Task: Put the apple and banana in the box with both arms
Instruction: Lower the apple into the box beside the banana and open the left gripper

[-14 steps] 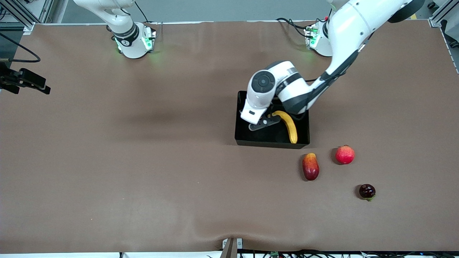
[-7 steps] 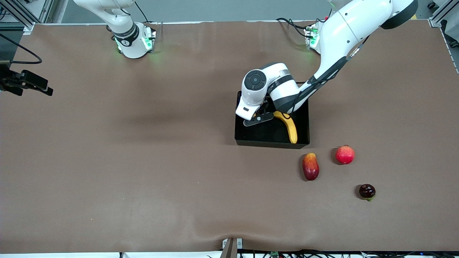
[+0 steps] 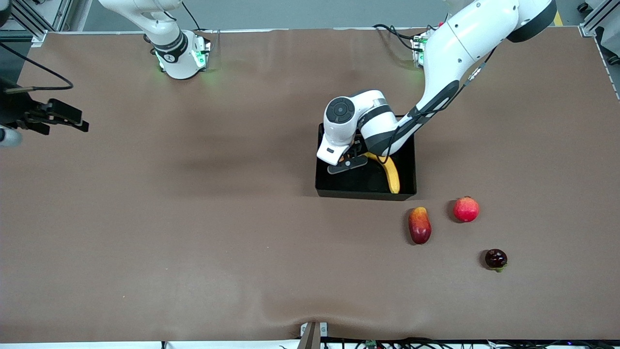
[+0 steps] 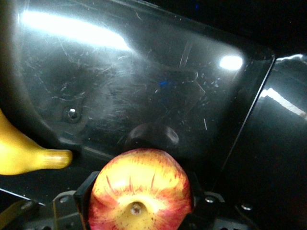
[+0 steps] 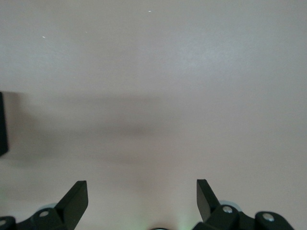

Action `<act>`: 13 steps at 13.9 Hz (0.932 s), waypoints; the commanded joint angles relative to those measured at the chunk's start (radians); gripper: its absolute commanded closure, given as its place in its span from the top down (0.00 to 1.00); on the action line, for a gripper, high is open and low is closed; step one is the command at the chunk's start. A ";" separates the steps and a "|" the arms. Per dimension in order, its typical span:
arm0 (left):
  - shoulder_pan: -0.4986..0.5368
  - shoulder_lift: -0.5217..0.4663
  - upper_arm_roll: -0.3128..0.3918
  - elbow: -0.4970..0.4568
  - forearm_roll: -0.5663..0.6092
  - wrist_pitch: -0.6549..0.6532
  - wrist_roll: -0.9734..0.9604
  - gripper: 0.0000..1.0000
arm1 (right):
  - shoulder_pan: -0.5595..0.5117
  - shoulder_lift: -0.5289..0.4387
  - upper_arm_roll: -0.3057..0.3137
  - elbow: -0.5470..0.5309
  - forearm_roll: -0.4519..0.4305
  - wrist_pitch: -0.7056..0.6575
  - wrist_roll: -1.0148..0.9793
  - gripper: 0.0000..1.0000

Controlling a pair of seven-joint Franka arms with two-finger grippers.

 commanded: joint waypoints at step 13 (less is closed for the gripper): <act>0.066 -0.168 -0.034 0.334 -0.148 -0.419 0.039 1.00 | -0.019 0.005 -0.008 0.044 -0.035 -0.073 -0.019 1.00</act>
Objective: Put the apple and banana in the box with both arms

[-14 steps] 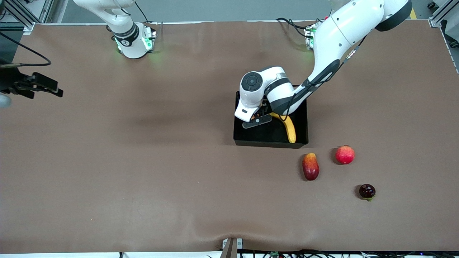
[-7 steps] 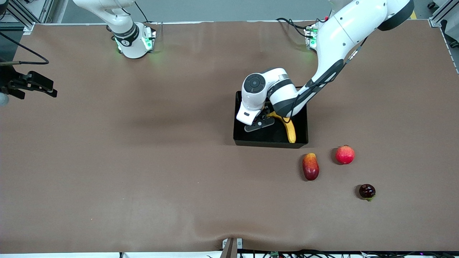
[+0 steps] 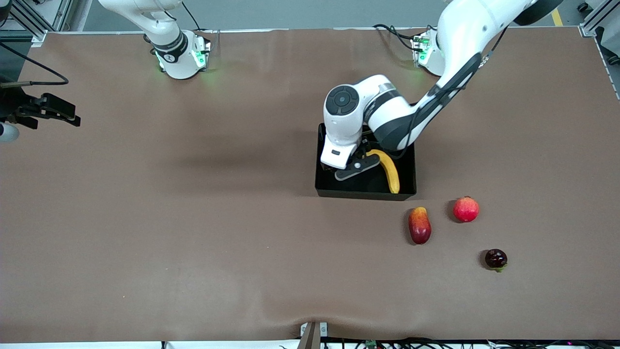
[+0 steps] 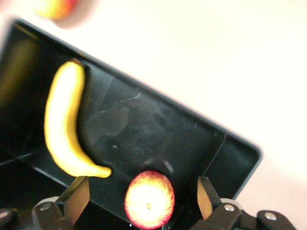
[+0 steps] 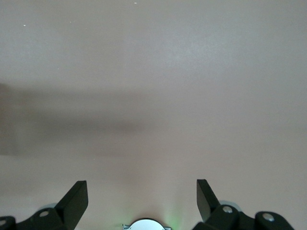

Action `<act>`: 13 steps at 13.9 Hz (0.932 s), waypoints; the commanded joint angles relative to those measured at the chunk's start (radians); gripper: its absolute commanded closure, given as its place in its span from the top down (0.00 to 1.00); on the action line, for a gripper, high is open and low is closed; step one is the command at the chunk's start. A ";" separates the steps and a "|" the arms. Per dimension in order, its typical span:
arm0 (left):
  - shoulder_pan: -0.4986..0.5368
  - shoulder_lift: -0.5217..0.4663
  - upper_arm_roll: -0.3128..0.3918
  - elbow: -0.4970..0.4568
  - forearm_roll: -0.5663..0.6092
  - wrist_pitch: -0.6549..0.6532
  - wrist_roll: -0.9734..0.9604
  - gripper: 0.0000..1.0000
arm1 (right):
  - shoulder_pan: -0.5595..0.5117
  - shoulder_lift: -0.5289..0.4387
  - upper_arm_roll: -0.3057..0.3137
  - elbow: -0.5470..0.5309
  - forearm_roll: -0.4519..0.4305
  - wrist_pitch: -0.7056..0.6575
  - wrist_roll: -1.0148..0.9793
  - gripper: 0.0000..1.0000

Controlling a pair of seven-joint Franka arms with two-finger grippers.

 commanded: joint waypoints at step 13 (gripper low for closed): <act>0.590 -0.344 -0.013 0.190 -0.252 -0.328 0.874 1.00 | -0.061 0.004 0.006 0.009 0.034 -0.015 -0.017 1.00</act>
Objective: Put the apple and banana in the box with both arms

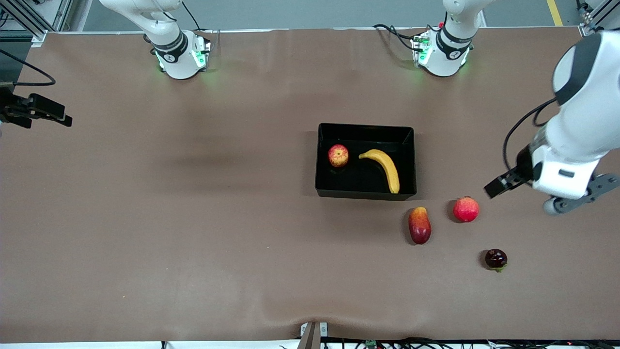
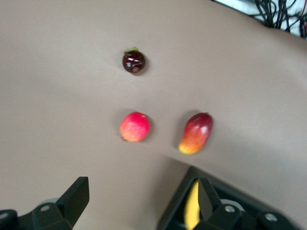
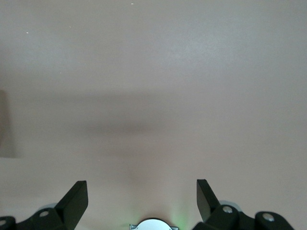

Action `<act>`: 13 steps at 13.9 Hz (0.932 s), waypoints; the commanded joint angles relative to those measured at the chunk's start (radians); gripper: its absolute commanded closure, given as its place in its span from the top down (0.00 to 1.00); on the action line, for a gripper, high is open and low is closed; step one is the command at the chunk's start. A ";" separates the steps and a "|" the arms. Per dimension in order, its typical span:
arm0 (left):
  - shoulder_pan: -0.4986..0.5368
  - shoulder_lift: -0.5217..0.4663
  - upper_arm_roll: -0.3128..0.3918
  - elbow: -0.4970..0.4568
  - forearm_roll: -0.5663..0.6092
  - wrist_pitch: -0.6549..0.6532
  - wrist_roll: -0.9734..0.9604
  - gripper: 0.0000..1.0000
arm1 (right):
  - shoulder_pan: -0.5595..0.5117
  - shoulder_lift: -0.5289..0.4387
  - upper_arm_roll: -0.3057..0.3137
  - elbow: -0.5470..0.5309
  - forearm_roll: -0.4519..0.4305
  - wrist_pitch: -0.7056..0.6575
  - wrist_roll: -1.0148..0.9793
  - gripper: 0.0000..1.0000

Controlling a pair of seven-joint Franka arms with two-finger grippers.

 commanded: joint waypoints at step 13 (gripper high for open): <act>-0.373 -0.410 0.671 -0.213 -0.306 -0.133 0.559 1.00 | 0.002 0.002 0.001 0.004 -0.042 0.030 -0.005 1.00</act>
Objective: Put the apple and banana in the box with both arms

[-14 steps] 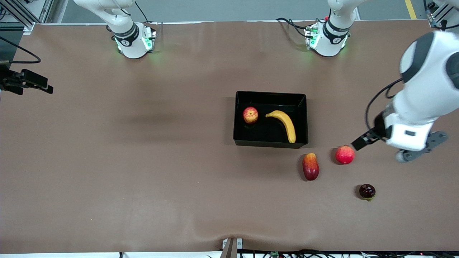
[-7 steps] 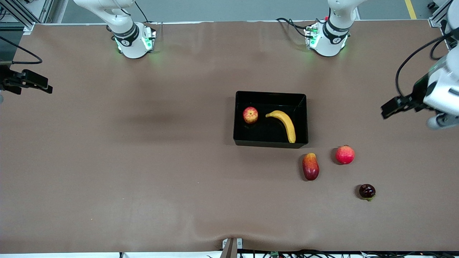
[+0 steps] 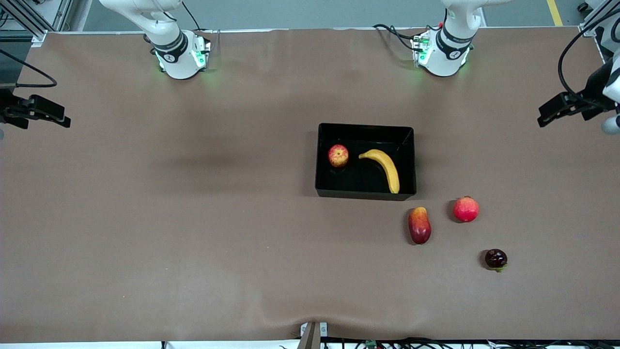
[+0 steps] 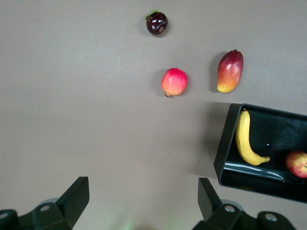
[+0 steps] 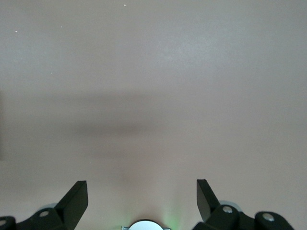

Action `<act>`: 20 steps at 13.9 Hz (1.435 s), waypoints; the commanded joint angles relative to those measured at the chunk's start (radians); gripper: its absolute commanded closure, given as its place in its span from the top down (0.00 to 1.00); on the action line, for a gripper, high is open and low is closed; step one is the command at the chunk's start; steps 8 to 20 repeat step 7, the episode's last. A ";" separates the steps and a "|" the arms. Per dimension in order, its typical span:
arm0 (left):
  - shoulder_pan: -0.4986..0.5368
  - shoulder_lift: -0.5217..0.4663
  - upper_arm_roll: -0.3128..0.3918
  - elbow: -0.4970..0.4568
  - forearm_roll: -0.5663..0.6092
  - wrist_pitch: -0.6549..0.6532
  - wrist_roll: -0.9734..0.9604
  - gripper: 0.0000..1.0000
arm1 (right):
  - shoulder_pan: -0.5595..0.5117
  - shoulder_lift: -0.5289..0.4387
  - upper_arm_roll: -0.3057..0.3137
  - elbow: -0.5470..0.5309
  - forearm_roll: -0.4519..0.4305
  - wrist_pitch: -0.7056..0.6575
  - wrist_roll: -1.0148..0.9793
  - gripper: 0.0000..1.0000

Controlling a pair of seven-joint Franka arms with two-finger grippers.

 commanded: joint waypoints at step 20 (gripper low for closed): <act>-0.012 0.013 -0.021 0.036 0.000 -0.057 0.027 1.00 | -0.023 0.001 -0.002 0.004 0.025 0.014 -0.004 1.00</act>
